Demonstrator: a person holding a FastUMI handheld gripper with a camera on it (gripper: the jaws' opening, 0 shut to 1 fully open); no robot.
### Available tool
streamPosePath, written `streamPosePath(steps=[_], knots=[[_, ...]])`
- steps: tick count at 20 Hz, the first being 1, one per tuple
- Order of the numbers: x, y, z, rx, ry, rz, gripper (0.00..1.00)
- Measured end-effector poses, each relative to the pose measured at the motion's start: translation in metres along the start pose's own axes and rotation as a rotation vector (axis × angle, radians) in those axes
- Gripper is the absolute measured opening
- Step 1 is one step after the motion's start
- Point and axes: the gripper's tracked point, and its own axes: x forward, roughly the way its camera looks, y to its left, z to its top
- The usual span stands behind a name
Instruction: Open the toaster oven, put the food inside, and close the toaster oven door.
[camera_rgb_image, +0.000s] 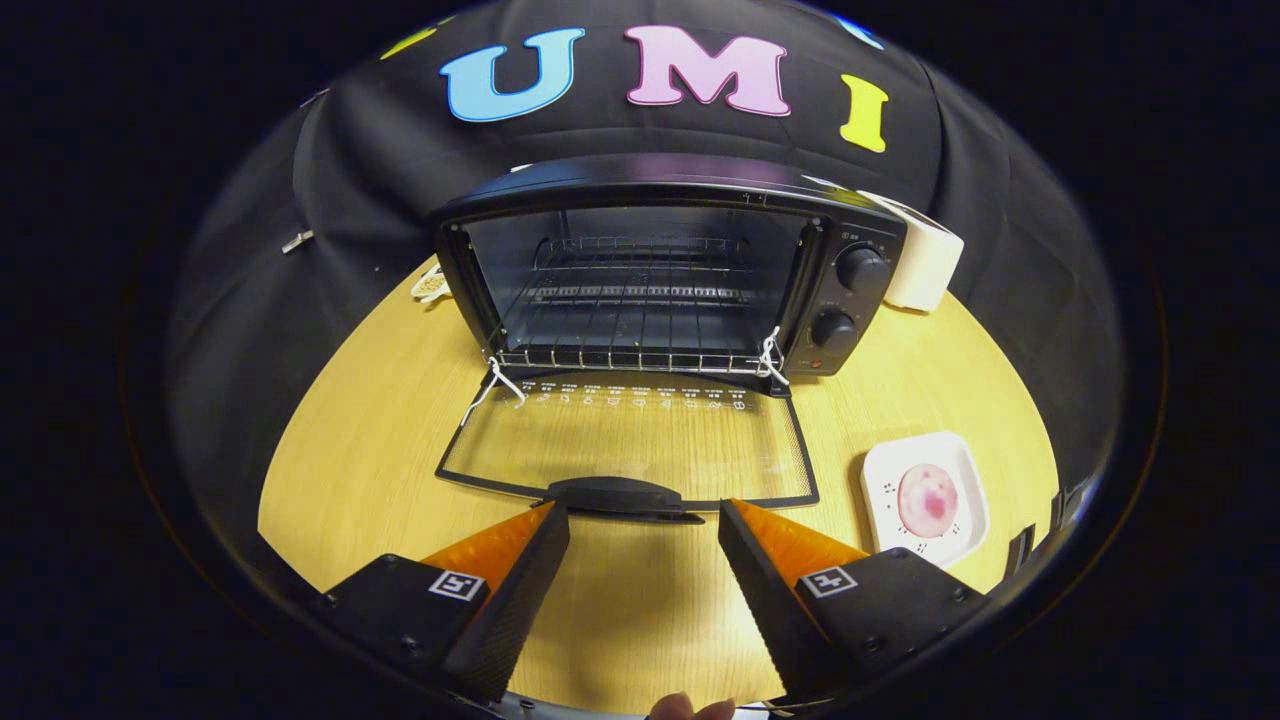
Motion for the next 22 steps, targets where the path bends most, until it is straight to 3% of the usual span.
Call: streamPosePath(steps=[6,14,22], knots=[[-0.031,-0.038,-0.008,-0.015,0.094,0.108,0.99],[-0.067,-0.154,-0.015,-0.07,0.183,0.118,0.99],[-0.057,-0.264,-0.018,-0.019,0.326,0.104,0.98]])
